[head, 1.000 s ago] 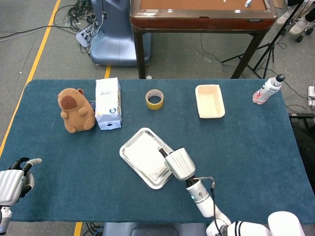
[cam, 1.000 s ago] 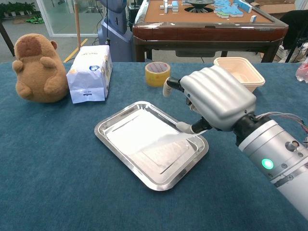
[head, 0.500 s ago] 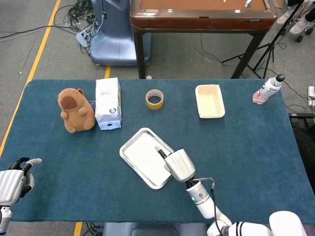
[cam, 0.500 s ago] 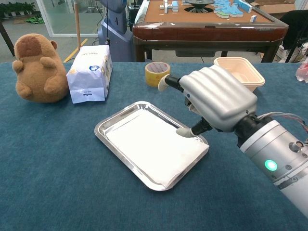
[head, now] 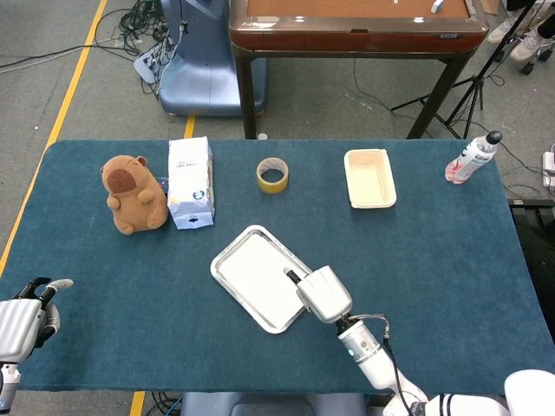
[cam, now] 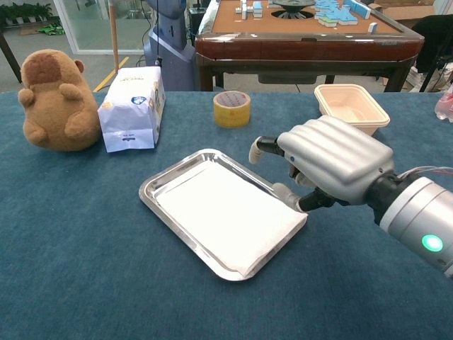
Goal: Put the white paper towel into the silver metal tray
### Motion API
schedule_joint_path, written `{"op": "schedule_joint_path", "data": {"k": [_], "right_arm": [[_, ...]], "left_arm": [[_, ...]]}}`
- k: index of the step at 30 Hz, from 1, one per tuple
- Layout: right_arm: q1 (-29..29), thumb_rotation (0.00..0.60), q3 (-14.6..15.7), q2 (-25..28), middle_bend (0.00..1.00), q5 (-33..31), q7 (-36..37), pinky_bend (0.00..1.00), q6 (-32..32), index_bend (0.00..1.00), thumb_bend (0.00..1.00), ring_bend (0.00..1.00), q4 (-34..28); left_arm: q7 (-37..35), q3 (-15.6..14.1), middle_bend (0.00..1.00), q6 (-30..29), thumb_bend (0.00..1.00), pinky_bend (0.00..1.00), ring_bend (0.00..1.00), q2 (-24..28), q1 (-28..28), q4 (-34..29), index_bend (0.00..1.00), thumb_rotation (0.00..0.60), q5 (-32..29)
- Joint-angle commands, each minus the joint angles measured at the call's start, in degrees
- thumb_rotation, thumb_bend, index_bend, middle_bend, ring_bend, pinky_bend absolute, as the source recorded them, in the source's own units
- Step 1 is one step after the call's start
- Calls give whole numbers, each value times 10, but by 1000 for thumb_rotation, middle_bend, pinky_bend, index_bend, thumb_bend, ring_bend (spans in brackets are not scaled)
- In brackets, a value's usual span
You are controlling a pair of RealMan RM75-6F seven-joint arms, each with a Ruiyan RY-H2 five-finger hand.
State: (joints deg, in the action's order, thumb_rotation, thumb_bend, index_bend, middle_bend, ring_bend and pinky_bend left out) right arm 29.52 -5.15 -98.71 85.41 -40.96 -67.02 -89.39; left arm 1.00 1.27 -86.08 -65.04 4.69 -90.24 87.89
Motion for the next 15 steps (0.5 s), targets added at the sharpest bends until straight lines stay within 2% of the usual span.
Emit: {"op": "schedule_joint_path", "data": {"k": [1, 2, 5, 15], "right_arm": [[1, 600, 3, 22, 1000, -25, -19, 1000, 21, 306, 817, 1000, -29], [2, 600, 4, 30, 1000, -35, -26, 1000, 29, 306, 882, 1000, -40], [4, 600, 8, 46, 1000, -63, -45, 1000, 48, 306, 985, 1000, -65], [29, 600, 16, 78, 1000, -182, -123, 1000, 99, 306, 1000, 1000, -131]], "left_arm": [[0, 0, 285, 0, 0, 427, 230, 0, 0, 0, 311, 600, 0], [1, 0, 285, 0, 0, 427, 230, 0, 0, 0, 311, 600, 0], [2, 0, 285, 0, 0, 427, 230, 0, 0, -1, 312, 600, 0], [4, 0, 285, 2, 0, 427, 230, 0, 0, -1, 311, 600, -2]]}}
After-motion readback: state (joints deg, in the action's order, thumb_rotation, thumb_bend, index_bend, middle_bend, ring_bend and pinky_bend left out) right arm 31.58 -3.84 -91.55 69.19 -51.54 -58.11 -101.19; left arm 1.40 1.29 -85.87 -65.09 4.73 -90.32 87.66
